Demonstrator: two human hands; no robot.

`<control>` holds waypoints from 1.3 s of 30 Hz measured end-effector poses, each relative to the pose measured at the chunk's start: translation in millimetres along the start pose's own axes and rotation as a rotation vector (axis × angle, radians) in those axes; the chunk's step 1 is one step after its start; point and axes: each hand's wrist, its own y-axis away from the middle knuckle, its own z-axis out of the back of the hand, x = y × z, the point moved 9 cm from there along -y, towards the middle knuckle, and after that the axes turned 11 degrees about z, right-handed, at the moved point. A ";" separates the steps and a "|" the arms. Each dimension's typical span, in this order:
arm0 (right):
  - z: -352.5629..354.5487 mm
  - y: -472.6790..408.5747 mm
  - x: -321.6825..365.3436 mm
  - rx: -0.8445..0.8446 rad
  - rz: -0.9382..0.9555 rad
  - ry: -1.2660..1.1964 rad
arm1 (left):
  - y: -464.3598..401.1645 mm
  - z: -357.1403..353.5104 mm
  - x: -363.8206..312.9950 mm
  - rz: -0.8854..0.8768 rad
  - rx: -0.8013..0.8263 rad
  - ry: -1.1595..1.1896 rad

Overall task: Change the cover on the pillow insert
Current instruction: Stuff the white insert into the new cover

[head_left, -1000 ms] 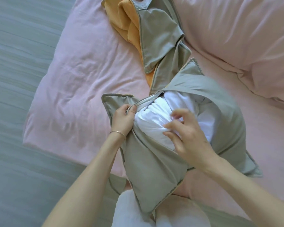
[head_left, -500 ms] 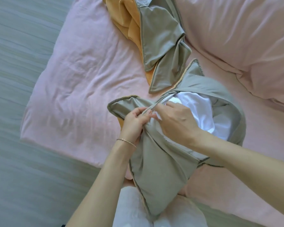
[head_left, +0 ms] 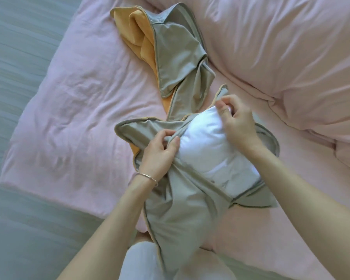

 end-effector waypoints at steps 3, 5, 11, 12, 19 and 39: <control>-14.6 30.9 1.6 0.065 -0.016 -0.244 | -14.9 31.7 29.6 0.161 -0.054 -0.081; -23.9 48.0 7.1 0.105 0.094 -0.152 | -20.9 43.4 32.1 0.192 -0.071 -0.116; -20.2 71.4 13.8 -0.020 0.442 0.249 | -8.6 21.6 -15.4 -0.064 -0.066 0.116; -16.7 72.1 12.3 -0.032 0.441 0.246 | -7.7 14.8 -20.4 -0.090 -0.043 0.141; -15.0 74.3 4.3 0.142 0.557 0.502 | -21.8 3.9 -37.4 -0.257 -0.219 -0.289; -72.7 47.1 51.6 0.057 0.371 0.486 | 15.5 24.2 10.5 -0.107 -0.116 0.099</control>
